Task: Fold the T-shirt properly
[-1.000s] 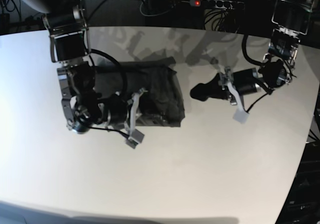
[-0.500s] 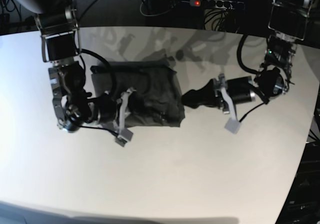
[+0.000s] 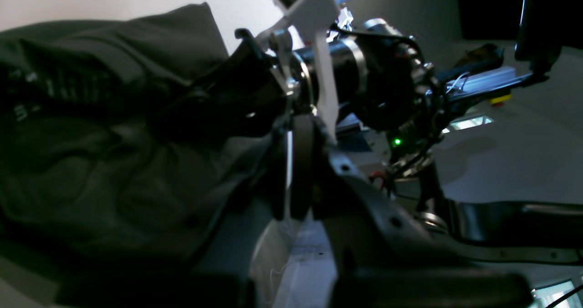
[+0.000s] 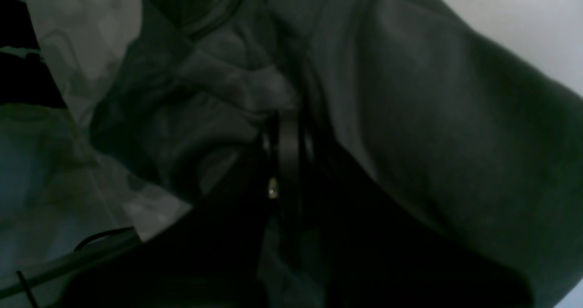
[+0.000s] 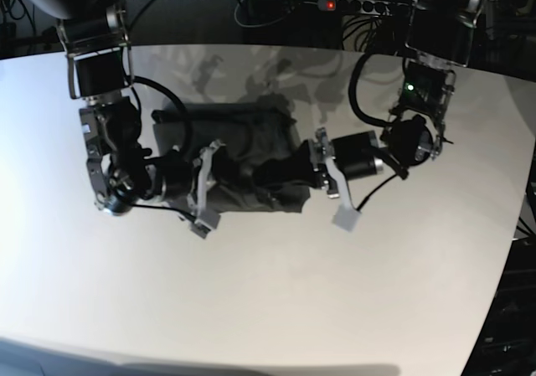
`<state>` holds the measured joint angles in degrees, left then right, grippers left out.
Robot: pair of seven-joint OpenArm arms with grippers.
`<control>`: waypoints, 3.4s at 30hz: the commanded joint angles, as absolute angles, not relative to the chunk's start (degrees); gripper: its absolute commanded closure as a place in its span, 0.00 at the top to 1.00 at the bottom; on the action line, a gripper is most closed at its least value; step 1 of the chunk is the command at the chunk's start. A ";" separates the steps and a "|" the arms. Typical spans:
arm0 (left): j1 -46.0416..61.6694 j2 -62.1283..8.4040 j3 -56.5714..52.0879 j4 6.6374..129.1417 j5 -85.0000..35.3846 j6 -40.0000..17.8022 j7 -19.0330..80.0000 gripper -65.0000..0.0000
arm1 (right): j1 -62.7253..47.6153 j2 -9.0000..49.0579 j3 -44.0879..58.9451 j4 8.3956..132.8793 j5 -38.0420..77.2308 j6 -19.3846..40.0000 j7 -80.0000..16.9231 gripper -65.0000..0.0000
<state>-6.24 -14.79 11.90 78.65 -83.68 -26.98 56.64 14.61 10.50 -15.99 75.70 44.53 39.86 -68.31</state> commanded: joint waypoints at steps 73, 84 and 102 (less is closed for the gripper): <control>-6.55 -12.00 13.58 72.48 -60.35 -27.30 55.34 0.03 | 17.27 20.62 -18.77 80.75 45.67 40.00 -52.44 0.00; -6.29 -12.00 12.00 72.48 -56.57 -27.30 55.52 0.03 | 17.71 21.85 -20.09 69.58 45.67 40.00 -48.22 0.00; -8.84 -13.14 11.56 72.48 -49.36 -27.30 55.34 0.03 | 15.87 24.22 -19.82 69.49 45.67 40.00 -47.08 0.00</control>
<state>-7.86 -13.04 11.75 71.61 -48.40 -26.96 55.94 14.66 23.46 -20.23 68.69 45.45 39.83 -47.09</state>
